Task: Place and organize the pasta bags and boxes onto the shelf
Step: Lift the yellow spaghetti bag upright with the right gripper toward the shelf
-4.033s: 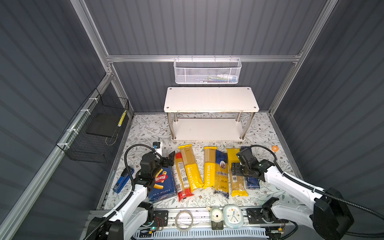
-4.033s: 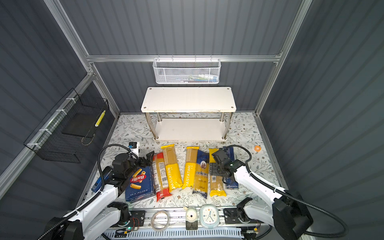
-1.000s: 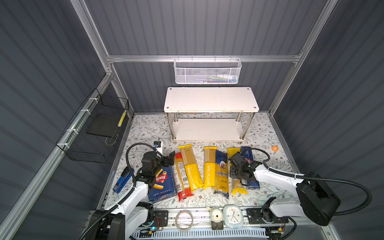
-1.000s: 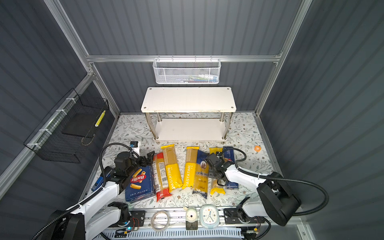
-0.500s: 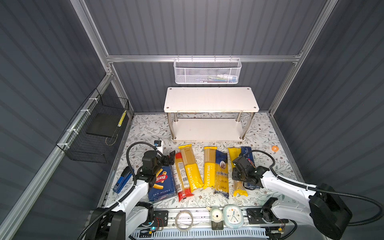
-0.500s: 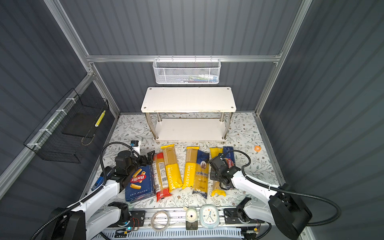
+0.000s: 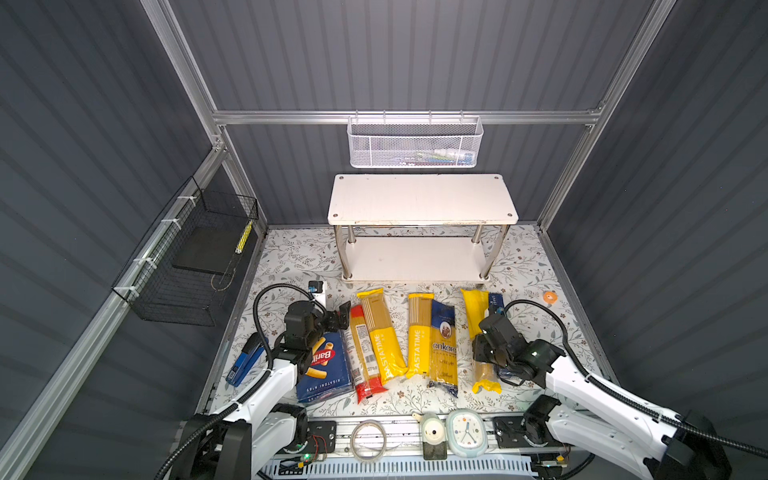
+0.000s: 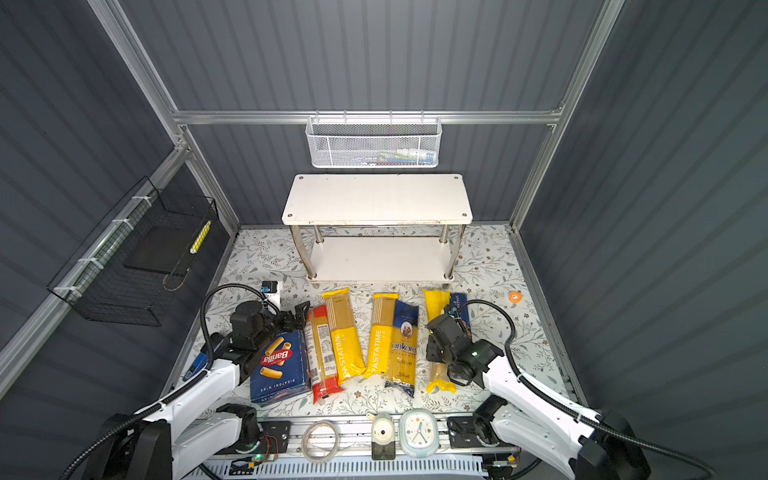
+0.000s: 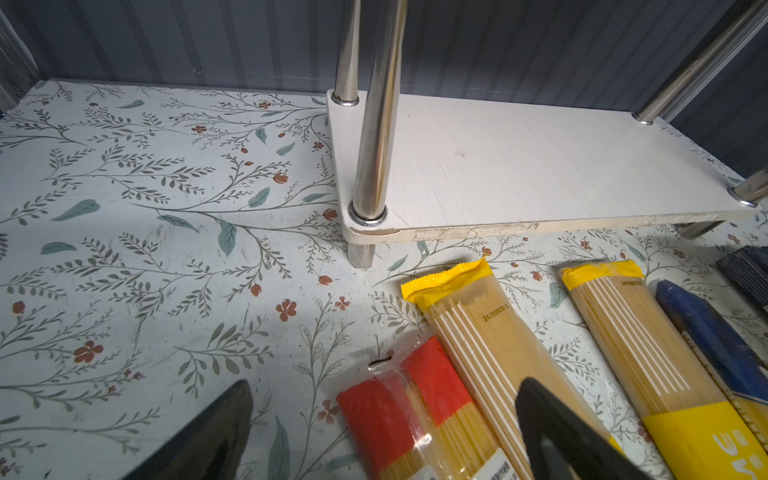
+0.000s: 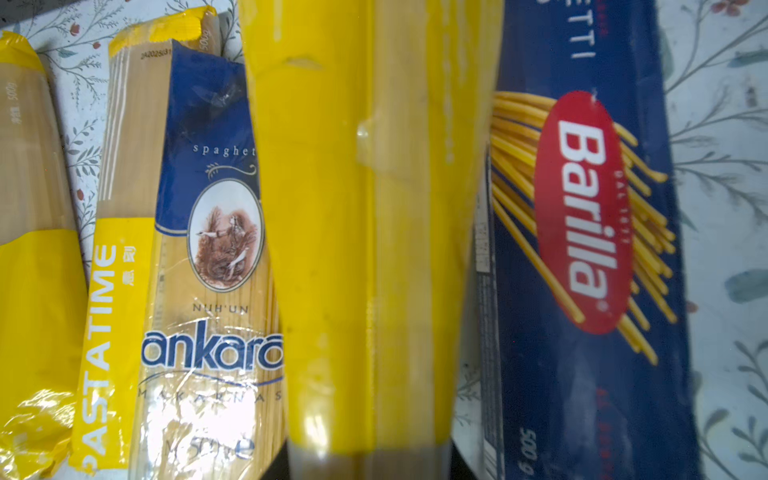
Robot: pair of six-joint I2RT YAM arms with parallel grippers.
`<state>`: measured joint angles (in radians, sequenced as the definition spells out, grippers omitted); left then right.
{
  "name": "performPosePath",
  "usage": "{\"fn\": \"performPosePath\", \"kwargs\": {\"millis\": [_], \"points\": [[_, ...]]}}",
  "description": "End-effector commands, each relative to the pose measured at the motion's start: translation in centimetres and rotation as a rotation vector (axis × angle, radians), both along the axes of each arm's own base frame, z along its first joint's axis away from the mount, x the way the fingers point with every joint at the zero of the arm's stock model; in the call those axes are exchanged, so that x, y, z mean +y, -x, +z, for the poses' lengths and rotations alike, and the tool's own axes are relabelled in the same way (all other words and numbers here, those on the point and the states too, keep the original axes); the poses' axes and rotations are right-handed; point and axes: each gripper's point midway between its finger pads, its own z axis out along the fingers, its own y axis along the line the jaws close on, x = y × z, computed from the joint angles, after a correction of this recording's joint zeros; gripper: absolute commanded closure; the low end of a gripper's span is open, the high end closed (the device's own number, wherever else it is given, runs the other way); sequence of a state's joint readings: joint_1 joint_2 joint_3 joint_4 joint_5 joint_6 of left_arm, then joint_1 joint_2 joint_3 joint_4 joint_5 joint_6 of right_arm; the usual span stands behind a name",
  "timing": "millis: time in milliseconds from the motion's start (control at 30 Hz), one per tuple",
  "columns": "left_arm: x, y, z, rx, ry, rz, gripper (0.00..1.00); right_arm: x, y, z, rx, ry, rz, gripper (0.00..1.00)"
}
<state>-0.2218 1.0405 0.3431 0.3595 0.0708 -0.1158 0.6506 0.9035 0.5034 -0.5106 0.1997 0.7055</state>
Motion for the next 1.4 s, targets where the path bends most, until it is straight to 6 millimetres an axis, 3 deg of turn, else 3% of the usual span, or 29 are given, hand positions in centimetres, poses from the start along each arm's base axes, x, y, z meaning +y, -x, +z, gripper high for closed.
{"fn": "performPosePath", "kwargs": {"millis": [0, 200, 633, 1067, 1367], "points": [[-0.4, -0.5, 1.1, -0.019, 0.006, -0.014, 0.0, 1.7, -1.5, 4.5, -0.113, -0.086, 0.037, 0.91], [-0.4, -0.4, 1.2, -0.021, 0.008, -0.013, 0.0, 2.6, -1.1, 6.6, -0.119, -0.126, 0.09, 0.93], [-0.2, 0.1, 1.6, -0.051, 0.011, -0.011, 0.01, 0.4, 1.4, 9.8, -0.136, -0.09, 0.12, 0.97], [-0.3, 0.1, 1.6, -0.046, 0.011, -0.015, 0.01, -0.6, 1.7, 16.9, -0.266, -0.093, 0.147, 0.98], [-0.3, 0.2, 1.6, -0.051, 0.013, -0.016, 0.0, -1.3, 1.3, 19.2, -0.351, -0.074, 0.138, 1.0]]}}
